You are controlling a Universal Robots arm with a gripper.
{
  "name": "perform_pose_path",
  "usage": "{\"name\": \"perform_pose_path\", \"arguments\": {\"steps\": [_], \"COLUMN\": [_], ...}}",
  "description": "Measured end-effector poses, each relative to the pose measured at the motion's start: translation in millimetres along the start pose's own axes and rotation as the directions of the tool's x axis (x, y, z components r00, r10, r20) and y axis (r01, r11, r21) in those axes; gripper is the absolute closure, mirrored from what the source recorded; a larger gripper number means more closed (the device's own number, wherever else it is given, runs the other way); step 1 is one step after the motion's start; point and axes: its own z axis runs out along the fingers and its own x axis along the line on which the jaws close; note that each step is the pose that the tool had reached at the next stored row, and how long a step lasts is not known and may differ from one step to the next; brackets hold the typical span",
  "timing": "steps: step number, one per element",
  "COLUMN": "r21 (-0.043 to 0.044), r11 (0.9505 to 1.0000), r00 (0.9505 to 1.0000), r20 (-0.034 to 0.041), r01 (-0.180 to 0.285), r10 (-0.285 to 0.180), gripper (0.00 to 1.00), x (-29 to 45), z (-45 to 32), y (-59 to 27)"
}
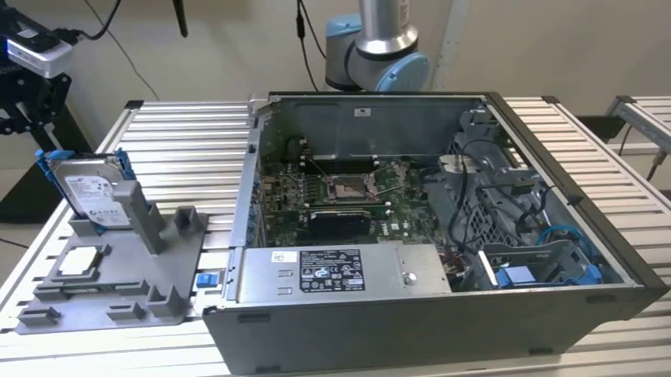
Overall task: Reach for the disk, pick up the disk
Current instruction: 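Pick up the disk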
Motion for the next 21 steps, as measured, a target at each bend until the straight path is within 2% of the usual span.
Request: {"name": "perform_pose_path", "arguments": {"steps": [3, 6, 11, 13, 17, 21], "r21": [0.0005, 0.0012, 0.0037, 0.0054, 0.0096, 0.0114], "r11": [0.9985, 0.9941, 0.9802, 0.9723, 0.9525, 0.9276], "r00": [0.9985, 0.9941, 0.9802, 0.9723, 0.9526, 0.9276], "r20": [-0.0012, -0.0024, -0.0033, -0.0034, -0.0033, -0.0044], "r01": [0.055, 0.109, 0.198, 0.234, 0.304, 0.373], "r10": [-0.055, -0.109, -0.198, -0.234, -0.304, -0.373], "gripper": [1.00, 1.00, 1.00, 1.00, 1.00, 1.00], "x": [0.0, 0.0, 0.0, 0.0, 0.0, 0.0], "z": [0.0, 0.0, 0.1, 0.0, 0.0, 0.0], "y": [0.0, 0.0, 0.0, 0.0, 0.0, 0.0]}}
